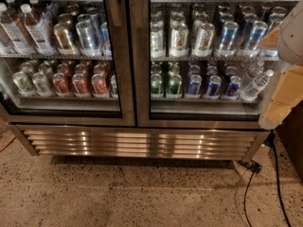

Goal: Open right fridge door

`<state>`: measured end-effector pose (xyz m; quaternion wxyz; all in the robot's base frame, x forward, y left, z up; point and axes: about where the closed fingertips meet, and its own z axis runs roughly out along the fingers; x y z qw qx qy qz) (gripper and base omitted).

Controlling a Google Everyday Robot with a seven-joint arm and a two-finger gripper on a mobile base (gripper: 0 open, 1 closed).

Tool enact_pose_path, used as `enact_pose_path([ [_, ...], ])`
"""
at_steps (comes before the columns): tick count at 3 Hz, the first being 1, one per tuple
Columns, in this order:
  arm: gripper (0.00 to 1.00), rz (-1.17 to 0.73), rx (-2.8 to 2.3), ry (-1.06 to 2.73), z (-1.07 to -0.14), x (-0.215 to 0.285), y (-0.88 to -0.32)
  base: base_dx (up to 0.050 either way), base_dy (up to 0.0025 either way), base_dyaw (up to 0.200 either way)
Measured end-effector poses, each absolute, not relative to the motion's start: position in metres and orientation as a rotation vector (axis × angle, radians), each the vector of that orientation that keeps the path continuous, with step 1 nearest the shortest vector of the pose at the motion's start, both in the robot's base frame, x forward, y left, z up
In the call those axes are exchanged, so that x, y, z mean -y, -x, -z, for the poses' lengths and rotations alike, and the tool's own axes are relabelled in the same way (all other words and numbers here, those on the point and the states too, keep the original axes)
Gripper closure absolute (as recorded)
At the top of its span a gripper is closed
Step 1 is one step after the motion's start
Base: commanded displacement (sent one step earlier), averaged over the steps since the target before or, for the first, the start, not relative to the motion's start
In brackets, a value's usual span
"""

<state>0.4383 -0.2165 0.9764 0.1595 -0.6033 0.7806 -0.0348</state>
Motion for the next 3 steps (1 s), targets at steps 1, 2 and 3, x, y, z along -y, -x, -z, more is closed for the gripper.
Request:
enact_pose_path([
  [1, 0.00, 0.099, -2.231, 1.724, -0.9764, 0.2165, -0.4383, 0.048, 0.00000, 0.000],
  [2, 0.00, 0.099, -2.231, 1.724, -0.9764, 0.2165, -0.4383, 0.048, 0.00000, 0.000],
  [3, 0.00, 0.099, -2.231, 1.724, -0.9764, 0.2165, -0.4383, 0.048, 0.00002, -0.001],
])
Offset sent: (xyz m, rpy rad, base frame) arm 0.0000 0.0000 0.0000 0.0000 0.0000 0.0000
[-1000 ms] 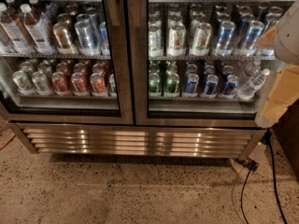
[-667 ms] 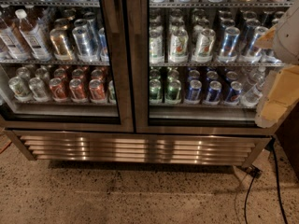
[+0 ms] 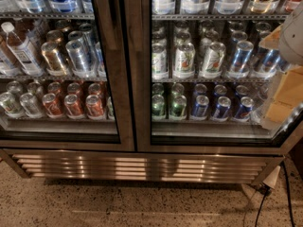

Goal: Open right fridge door

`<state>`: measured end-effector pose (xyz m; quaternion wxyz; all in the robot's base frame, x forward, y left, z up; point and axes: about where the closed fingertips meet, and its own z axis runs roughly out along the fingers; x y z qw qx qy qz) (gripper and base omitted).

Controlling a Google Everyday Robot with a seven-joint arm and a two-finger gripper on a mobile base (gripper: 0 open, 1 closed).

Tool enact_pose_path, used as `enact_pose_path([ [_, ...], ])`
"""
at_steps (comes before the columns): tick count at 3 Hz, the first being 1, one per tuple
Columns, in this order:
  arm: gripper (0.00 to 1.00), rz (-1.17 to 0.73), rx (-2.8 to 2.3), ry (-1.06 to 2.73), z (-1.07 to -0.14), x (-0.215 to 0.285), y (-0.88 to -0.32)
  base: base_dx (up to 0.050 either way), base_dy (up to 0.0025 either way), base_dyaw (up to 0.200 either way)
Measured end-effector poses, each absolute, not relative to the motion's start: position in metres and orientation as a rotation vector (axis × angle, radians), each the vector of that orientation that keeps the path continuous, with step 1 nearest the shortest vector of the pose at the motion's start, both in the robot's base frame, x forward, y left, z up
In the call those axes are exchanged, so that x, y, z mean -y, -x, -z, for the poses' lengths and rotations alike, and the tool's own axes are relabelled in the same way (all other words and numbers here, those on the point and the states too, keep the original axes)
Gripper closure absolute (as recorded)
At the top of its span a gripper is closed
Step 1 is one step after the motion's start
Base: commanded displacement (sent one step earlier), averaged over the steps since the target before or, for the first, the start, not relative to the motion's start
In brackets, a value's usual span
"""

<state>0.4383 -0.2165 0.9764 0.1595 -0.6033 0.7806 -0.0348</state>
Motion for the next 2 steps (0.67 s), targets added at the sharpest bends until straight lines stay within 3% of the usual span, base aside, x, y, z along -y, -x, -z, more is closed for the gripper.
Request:
enact_pose_path([
  [1, 0.00, 0.099, -2.231, 1.724, -0.9765, 0.2165, -0.4383, 0.049, -0.00003, 0.001],
  [2, 0.00, 0.099, -2.231, 1.724, -0.9765, 0.2165, -0.4383, 0.000, 0.00000, 0.000],
])
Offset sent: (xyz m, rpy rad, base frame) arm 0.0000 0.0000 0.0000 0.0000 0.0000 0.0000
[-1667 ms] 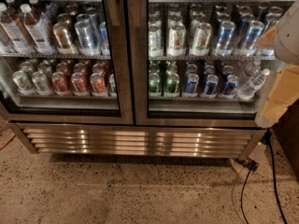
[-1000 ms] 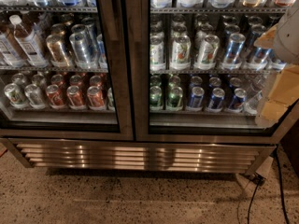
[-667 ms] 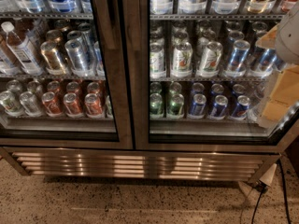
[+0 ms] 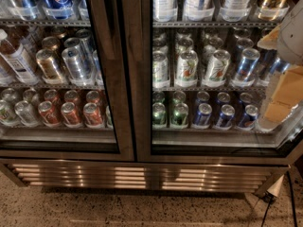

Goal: Open right fridge door

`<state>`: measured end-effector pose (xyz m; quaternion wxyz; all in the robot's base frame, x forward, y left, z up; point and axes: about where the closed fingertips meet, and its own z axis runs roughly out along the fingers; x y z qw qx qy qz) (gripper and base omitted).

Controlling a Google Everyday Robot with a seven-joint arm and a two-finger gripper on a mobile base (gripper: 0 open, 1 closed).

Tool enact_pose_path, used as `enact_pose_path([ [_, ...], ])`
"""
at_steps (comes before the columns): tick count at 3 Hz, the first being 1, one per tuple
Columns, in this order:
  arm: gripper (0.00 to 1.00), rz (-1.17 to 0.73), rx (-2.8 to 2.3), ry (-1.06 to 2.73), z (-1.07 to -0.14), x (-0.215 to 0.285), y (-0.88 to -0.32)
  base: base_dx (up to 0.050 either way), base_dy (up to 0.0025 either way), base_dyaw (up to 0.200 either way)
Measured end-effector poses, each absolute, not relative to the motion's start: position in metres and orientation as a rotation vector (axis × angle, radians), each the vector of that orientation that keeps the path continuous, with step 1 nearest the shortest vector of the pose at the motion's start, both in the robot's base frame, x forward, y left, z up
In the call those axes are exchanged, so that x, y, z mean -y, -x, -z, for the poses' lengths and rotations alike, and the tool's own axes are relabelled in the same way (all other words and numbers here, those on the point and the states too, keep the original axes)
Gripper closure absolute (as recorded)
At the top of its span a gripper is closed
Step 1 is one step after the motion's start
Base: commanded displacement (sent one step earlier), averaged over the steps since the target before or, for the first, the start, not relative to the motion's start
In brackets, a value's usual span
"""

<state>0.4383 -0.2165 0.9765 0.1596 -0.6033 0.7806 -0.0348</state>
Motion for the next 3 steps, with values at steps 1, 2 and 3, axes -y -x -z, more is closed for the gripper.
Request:
enact_pose_path([
  [1, 0.00, 0.099, -2.235, 1.734, -0.974, 0.212, -0.443, 0.000, 0.00000, 0.000],
  [2, 0.00, 0.059, -2.210, 1.823, -0.958, 0.180, -0.450, 0.000, 0.00000, 0.000],
  [3, 0.00, 0.019, -2.147, 1.940, -0.944, 0.142, -0.446, 0.000, 0.00000, 0.000],
])
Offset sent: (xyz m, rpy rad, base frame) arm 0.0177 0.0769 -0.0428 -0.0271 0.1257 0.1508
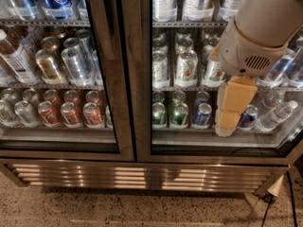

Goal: Open right fridge door

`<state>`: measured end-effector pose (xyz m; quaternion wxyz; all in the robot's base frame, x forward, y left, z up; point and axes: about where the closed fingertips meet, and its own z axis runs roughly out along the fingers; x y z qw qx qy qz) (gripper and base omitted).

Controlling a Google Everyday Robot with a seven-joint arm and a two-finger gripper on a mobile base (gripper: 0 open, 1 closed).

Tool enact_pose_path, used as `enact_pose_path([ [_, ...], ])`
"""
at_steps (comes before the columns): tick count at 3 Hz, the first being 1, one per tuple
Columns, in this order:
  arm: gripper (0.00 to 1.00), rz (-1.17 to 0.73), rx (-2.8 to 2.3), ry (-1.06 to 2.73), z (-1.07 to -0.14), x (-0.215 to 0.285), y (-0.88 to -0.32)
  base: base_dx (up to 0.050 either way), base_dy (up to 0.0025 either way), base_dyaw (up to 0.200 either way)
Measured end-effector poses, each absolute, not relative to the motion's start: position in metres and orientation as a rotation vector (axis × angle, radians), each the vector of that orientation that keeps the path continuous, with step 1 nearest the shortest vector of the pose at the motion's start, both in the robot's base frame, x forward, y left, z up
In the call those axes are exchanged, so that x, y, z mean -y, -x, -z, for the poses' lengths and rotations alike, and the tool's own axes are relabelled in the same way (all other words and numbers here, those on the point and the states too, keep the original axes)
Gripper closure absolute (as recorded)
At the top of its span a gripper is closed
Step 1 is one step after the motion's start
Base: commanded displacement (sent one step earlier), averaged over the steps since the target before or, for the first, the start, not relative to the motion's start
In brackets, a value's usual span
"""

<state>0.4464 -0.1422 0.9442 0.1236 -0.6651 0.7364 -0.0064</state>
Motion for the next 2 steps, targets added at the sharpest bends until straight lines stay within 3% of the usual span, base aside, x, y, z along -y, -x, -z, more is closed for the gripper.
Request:
enact_pose_path([
  [1, 0.00, 0.018, -2.144, 1.943, -0.9436, 0.1407, -0.4464, 0.000, 0.00000, 0.000],
  [2, 0.00, -0.106, -2.094, 1.939, -0.9447, 0.1437, -0.4478, 0.000, 0.00000, 0.000],
])
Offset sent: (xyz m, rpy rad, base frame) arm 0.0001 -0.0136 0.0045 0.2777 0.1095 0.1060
